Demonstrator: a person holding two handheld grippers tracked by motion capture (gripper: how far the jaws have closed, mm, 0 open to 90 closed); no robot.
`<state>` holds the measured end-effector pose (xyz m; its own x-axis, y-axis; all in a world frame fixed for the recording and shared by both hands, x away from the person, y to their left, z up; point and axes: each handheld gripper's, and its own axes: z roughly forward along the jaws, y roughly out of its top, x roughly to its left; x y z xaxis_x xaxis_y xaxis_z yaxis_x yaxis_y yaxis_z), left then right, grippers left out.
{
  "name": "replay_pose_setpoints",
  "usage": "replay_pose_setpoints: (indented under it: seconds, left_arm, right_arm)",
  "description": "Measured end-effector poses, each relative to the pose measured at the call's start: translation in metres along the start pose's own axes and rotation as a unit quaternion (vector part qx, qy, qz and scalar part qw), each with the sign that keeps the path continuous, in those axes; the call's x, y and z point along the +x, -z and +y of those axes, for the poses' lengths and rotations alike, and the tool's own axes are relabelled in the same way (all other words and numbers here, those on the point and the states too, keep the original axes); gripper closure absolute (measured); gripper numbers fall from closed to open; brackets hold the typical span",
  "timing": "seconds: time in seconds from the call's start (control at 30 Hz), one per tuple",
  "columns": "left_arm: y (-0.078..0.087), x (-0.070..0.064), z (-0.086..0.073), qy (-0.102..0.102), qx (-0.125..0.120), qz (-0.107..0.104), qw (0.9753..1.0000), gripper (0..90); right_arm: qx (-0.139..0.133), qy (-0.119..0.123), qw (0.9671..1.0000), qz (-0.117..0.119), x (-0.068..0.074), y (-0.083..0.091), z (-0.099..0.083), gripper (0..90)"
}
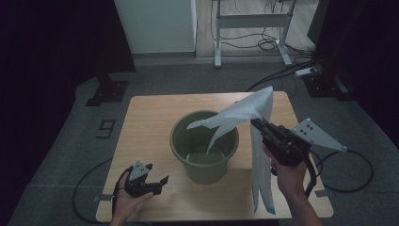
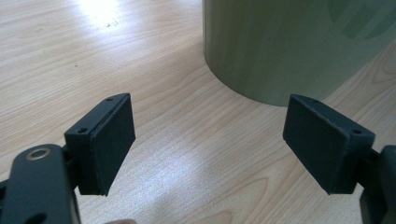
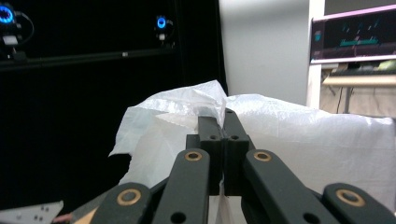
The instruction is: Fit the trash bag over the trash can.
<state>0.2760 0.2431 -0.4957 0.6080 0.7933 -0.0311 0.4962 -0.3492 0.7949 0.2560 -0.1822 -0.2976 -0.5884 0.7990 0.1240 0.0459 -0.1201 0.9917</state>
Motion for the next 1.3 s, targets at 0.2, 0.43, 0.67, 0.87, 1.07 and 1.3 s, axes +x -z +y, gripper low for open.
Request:
replay_pose_setpoints:
  seconds: [0.2,0.43,0.67,0.87,1.07,1.3]
  left_arm:
    - [0.005,0.001,0.003,0.012,-0.011,-0.002,0.9999,16.8]
    - [0.013,0.001,0.007,0.018,-0.026,-0.002,0.9995,18.4]
    - [0.03,-0.005,0.018,0.015,-0.05,-0.002,0.9986,20.5]
    - [0.04,-0.013,0.027,0.001,-0.067,-0.002,0.9978,20.9]
    - [0.043,-0.017,0.031,-0.006,-0.074,-0.004,0.9973,20.8]
    - [0.043,-0.016,0.03,-0.002,-0.075,-0.005,0.9972,20.9]
  right_arm:
    - [0.03,-0.011,0.9993,0.017,0.003,-0.01,-0.025,89.1]
    - [0.049,-0.028,0.998,0.03,0.004,-0.016,-0.045,89.1]
    - [0.083,-0.039,0.9951,0.038,0.007,-0.028,-0.073,89.1]
    - [0.106,-0.036,0.9925,0.049,0.014,-0.036,-0.092,89.0]
    - [0.111,-0.034,0.9924,0.043,0.014,-0.033,-0.098,89.0]
    - [0.106,-0.033,0.9932,0.037,0.008,-0.017,-0.097,89.0]
